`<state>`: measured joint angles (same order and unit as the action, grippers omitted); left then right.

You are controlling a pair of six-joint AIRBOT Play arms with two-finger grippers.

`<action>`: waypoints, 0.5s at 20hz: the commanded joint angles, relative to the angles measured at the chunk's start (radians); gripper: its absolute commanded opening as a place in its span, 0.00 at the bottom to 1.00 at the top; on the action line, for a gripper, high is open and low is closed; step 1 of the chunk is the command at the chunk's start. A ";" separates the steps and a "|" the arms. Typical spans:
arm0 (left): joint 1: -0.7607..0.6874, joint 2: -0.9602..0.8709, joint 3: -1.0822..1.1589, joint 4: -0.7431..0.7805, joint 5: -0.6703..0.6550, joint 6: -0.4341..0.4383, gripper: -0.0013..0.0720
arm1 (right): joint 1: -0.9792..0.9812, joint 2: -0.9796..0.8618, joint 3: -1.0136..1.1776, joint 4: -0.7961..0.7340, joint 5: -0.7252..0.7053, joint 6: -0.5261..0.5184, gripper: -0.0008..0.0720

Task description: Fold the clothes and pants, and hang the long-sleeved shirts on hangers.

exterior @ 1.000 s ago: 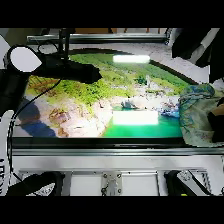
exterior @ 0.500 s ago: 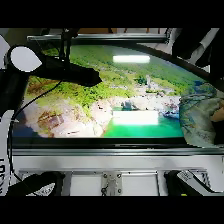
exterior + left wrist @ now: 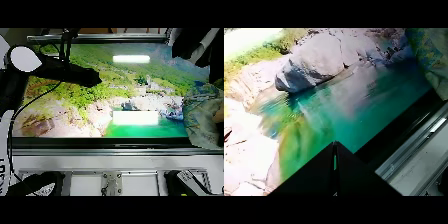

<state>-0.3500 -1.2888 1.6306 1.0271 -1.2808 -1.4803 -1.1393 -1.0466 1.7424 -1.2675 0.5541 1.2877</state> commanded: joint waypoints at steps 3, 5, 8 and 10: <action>0.001 -0.001 0.001 0.002 0.008 0.000 0.04 | 0.013 0.074 0.001 0.419 0.000 -0.001 0.63; 0.001 -0.001 0.001 0.002 0.014 0.001 0.04 | 0.070 0.072 0.000 0.549 0.027 -0.014 0.63; 0.001 -0.001 0.000 0.005 0.037 0.001 0.04 | 0.282 0.069 -0.041 0.600 0.072 -0.165 0.63; 0.001 0.000 -0.002 0.030 0.044 0.001 0.04 | 0.477 0.065 -0.100 0.599 0.113 -0.182 0.62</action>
<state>-0.3496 -1.2888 1.6299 1.0367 -1.2522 -1.4803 -0.8696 -0.9798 1.6970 -0.7464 0.6113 1.1793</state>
